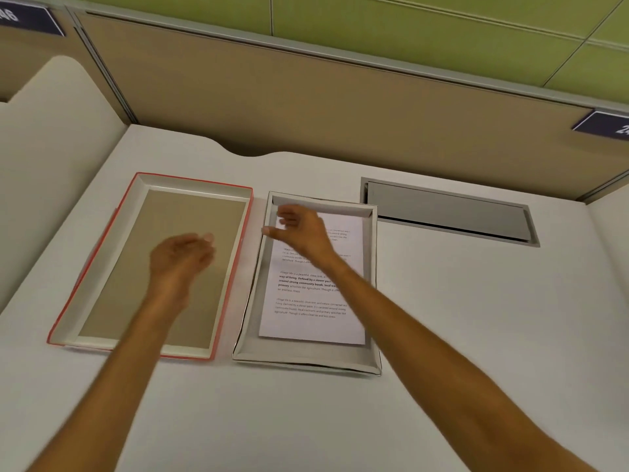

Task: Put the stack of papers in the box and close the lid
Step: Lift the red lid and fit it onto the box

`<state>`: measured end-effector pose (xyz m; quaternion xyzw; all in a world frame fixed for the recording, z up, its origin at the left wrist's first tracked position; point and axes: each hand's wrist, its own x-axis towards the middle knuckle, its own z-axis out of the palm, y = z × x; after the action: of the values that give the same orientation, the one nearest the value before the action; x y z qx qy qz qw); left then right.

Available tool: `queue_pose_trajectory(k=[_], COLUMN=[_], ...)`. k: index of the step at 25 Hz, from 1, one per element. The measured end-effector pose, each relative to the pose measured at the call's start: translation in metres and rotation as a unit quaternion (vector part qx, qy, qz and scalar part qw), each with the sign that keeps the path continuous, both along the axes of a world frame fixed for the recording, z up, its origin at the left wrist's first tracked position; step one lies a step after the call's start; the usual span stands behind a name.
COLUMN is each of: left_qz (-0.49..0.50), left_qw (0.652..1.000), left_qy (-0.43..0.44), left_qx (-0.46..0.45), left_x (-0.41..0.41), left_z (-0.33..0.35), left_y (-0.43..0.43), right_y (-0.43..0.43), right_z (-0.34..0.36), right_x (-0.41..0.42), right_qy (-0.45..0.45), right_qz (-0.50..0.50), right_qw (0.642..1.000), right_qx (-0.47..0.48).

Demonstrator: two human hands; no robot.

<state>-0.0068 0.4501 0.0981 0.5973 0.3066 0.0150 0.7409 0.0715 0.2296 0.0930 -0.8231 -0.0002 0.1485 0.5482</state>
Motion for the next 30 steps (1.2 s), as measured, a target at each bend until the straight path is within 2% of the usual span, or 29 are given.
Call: queue_pose_trajectory(k=[2,4,8,10,15,20,27,30], left_qz=[0.017,0.033,0.013,-0.023,-0.078,-0.097,-0.091,-0.086], left_qw=[0.988,0.955,0.88,0.845,0.786,0.772,0.782,0.81], left_qy=[0.012,0.056,0.114,0.15,0.225,0.236,0.255,0.271], left_qx=[0.154,0.291,0.46,0.512,0.571,0.583,0.562,0.513], left_x=[0.007,0.008,-0.002,-0.009,-0.011,-0.01,-0.008,0.008], left_z=[-0.003,-0.011,-0.029,-0.038,-0.053,-0.06,-0.057,-0.046], left_y=[0.04,0.077,0.132,0.144,0.156,0.165,0.18,0.201], right_y=[0.026,0.049,0.086,0.098,0.116,0.116,0.111,0.115], right_z=[-0.008,-0.019,-0.042,-0.051,-0.065,-0.071,-0.055,-0.027], right_x=[-0.027,-0.049,-0.073,-0.077,-0.08,-0.08,-0.085,-0.087], right_qy=[0.029,0.068,0.101,0.096,0.083,0.079,0.094,0.027], right_qz=[-0.052,-0.074,-0.042,-0.019,0.037,0.063,0.077,0.081], right_qw=[0.997,0.993,0.994,0.993,0.982,0.981,0.978,0.976], right_qx=[0.045,0.059,-0.024,-0.066,-0.164,-0.165,-0.17,-0.2])
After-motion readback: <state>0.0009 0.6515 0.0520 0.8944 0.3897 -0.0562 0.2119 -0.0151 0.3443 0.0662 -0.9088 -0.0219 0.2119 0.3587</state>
